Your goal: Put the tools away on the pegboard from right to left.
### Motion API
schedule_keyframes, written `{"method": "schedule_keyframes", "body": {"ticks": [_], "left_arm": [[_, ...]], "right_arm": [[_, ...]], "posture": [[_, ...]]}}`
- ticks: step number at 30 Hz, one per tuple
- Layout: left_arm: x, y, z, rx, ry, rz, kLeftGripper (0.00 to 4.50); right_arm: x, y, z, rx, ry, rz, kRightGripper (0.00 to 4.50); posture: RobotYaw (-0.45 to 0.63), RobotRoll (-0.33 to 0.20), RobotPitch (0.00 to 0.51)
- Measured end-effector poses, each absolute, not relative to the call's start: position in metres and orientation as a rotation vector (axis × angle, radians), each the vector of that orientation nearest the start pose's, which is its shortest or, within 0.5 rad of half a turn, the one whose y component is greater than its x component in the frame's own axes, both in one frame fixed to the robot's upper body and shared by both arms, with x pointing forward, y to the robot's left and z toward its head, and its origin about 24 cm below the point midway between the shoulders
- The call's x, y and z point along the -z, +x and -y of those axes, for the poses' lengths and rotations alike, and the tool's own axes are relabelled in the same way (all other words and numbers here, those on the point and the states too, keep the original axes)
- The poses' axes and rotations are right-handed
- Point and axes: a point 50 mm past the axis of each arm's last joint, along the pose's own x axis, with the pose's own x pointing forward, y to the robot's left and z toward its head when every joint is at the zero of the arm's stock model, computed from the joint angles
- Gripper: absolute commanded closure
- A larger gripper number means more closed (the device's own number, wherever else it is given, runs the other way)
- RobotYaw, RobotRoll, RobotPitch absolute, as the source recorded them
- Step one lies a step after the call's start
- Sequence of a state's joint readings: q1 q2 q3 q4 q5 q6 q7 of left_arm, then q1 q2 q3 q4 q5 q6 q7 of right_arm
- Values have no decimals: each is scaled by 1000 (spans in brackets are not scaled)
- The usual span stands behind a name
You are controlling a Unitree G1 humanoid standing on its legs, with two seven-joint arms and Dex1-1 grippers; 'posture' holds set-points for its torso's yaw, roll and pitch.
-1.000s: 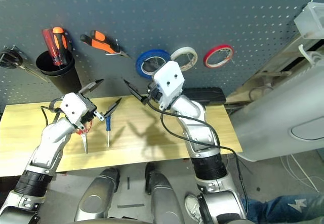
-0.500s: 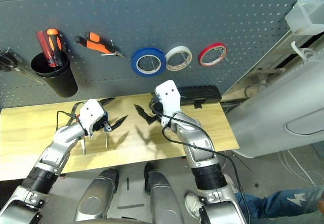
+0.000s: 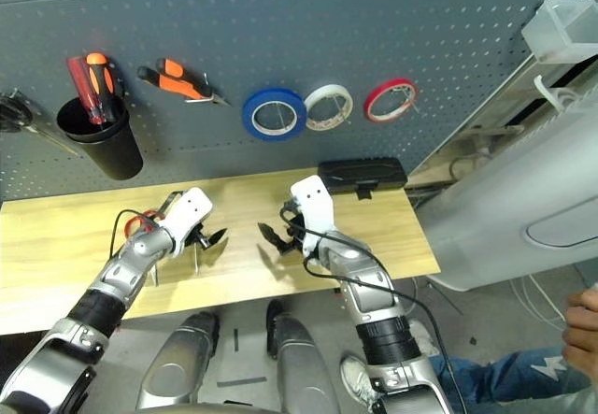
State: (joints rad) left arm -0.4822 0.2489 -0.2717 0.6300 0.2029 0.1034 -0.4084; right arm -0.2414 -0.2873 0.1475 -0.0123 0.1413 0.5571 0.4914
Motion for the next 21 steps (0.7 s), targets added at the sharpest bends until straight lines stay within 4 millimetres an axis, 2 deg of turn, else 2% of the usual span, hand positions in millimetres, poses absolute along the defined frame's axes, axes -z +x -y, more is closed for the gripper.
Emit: {"method": "schedule_keyframes", "body": {"ticks": [10,17,21], "left_arm": [[-13,328,-143,464,505,-380,0],[3,312,-156,404,453,-542,0],[8,309,-153,390,401,-603,0]], "right_arm": [[-51,277,130,-676,-123,-394,30],[-54,284,127,-685,-129,-391,30],[-54,285,126,-687,-130,-392,30]], "posture": [[159,0,243],[161,0,247],[155,0,252]]}}
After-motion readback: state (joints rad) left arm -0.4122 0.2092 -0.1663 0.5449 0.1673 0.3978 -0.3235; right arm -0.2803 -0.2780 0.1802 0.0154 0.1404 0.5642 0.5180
